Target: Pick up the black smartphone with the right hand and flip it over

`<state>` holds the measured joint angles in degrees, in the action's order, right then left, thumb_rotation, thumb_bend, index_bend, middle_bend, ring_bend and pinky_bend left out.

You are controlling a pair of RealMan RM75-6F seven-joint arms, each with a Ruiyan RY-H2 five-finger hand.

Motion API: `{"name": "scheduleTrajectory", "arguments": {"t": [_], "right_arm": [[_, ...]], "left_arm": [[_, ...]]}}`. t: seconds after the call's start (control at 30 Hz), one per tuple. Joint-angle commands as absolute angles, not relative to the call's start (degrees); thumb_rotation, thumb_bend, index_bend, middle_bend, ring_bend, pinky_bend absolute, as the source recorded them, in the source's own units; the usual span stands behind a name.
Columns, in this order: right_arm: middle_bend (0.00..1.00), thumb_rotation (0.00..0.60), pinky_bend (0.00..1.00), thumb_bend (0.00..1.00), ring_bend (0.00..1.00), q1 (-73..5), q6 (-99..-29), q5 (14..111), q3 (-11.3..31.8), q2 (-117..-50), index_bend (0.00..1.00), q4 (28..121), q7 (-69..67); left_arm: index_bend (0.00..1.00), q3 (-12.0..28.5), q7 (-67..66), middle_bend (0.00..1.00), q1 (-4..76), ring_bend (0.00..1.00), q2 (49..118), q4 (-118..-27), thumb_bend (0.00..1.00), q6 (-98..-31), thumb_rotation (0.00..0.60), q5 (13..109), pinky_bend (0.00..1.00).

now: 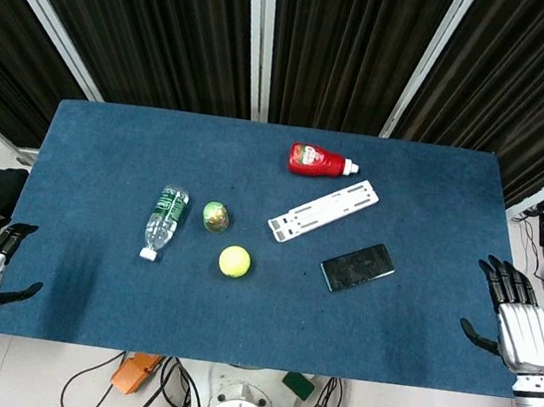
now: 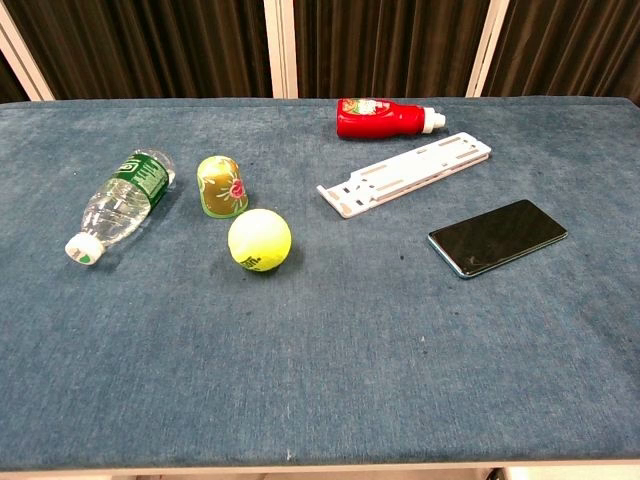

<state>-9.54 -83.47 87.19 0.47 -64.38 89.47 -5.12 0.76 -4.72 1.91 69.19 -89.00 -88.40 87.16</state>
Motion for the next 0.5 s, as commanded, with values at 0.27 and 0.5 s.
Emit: {"name": "scheduleTrajectory", "arguments": {"t": [0.27,0.5], "right_arm": [[0.1,0.6,0.12,0.11,0.0,-15.0,-76.4,89.6,1.7,-69.2,0.14,87.0,-0.6],[0.1,0.6,0.12,0.1,0.0,-23.7,-63.5,87.7,3.7,-76.9,0.22,82.5,4.4]], "left_arm": [[0.19,1.1,-4.8,0.19,2.2,0.11,68.6,-89.6,0.1,-88.3,0.6,87.5,0.0],[0.19,1.3,-5.1,0.19,1.8,0.11,68.0,-90.4,0.1,-89.0,0.6,87.2,0.0]]}}
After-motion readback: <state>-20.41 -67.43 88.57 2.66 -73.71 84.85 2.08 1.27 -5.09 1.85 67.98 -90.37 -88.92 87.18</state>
